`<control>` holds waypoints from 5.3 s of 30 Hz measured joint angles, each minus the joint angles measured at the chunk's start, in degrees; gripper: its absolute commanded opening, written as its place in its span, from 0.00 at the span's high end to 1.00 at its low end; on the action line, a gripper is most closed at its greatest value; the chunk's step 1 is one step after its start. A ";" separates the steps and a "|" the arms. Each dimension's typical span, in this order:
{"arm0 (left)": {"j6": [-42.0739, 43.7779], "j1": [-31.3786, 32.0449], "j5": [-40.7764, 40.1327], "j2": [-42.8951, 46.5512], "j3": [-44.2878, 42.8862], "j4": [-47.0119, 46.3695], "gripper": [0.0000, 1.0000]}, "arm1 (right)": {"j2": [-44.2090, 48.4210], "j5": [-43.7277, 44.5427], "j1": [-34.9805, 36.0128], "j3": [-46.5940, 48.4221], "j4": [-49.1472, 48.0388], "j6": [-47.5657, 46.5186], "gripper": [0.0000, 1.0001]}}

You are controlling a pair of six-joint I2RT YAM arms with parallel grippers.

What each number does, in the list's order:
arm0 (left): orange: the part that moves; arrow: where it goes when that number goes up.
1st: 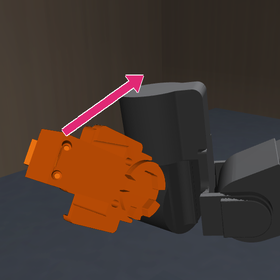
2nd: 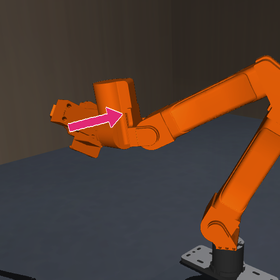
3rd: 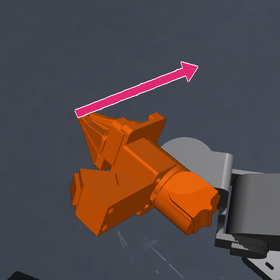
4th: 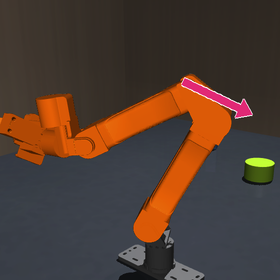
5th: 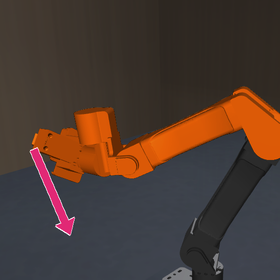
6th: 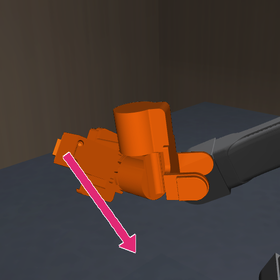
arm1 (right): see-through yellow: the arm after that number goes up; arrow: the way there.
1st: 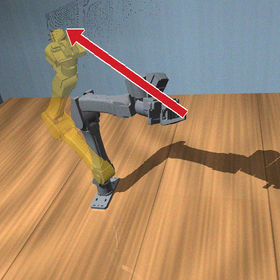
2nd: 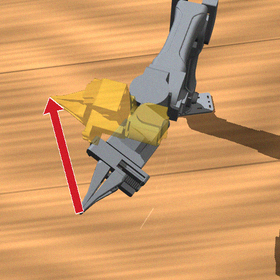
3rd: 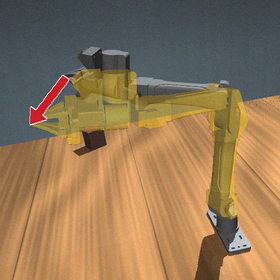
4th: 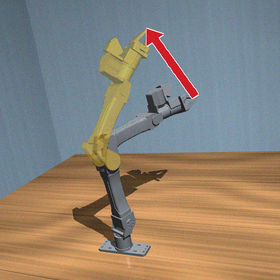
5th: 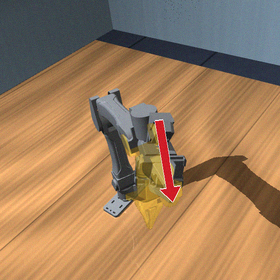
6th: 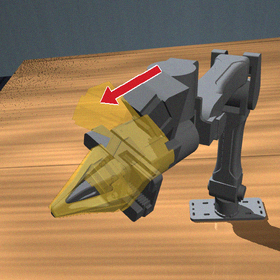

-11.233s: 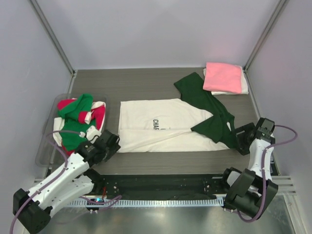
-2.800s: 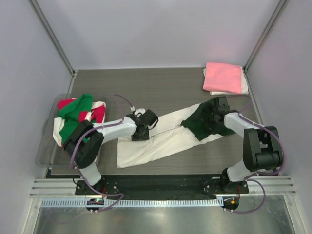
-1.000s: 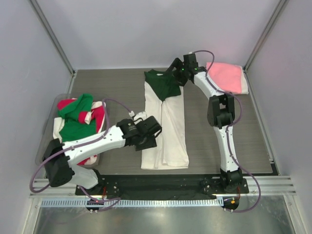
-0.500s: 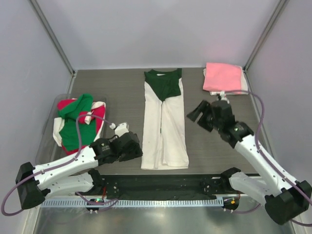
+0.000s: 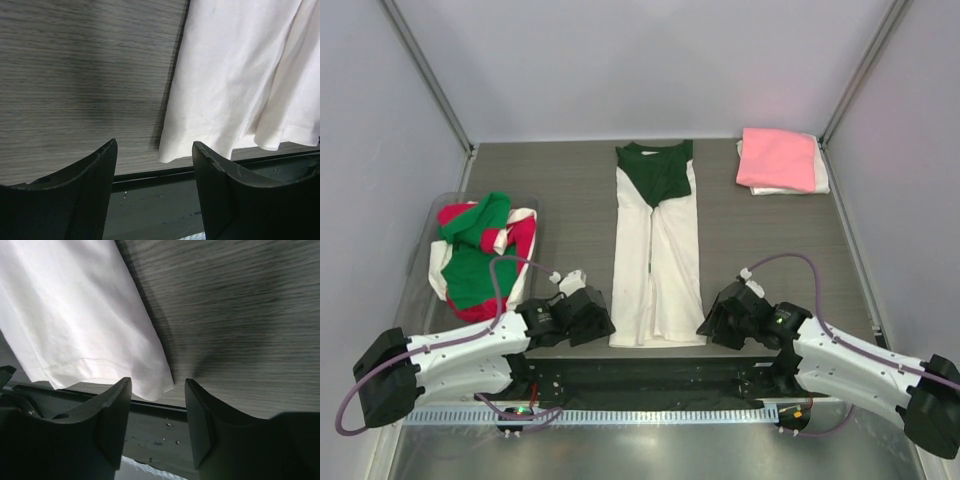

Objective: Fold and stack the t-shirts
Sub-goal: Fold the tshirt

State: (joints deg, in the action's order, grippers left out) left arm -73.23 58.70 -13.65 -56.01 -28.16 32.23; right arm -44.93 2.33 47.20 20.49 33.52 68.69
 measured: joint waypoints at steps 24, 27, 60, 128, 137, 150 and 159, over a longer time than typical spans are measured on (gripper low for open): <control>-6.71 3.28 4.11 -5.60 5.38 -13.07 1.00 | -1.05 1.42 2.56 -4.04 -5.62 2.54 0.99; -8.15 6.16 2.45 -5.07 3.65 -9.22 1.00 | -0.68 0.17 2.95 -4.04 -5.18 2.58 0.99; 19.37 -21.44 -3.98 -27.08 -43.30 12.24 1.00 | -37.57 7.13 -16.87 48.15 3.39 -25.75 0.99; 33.53 -44.02 20.68 -73.55 -95.84 20.28 0.55 | -74.25 -10.08 -30.23 84.91 -2.89 -39.69 0.31; 36.54 -43.67 18.45 -41.94 -61.27 19.76 0.57 | -66.88 -7.15 -14.38 76.17 -1.57 -40.17 0.40; 42.51 -43.67 6.69 -24.22 -32.50 18.78 0.60 | -82.38 1.01 -13.70 83.65 4.98 -42.10 0.44; 42.71 -43.67 6.05 -22.82 -31.91 16.68 0.60 | -94.73 7.26 -15.39 109.13 10.62 -44.17 0.43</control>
State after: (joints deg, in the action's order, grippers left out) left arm -30.52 15.03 -7.60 -78.83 -60.07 48.90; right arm -139.65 9.58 31.81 129.62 44.14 24.51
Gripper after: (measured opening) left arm 0.398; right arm 0.570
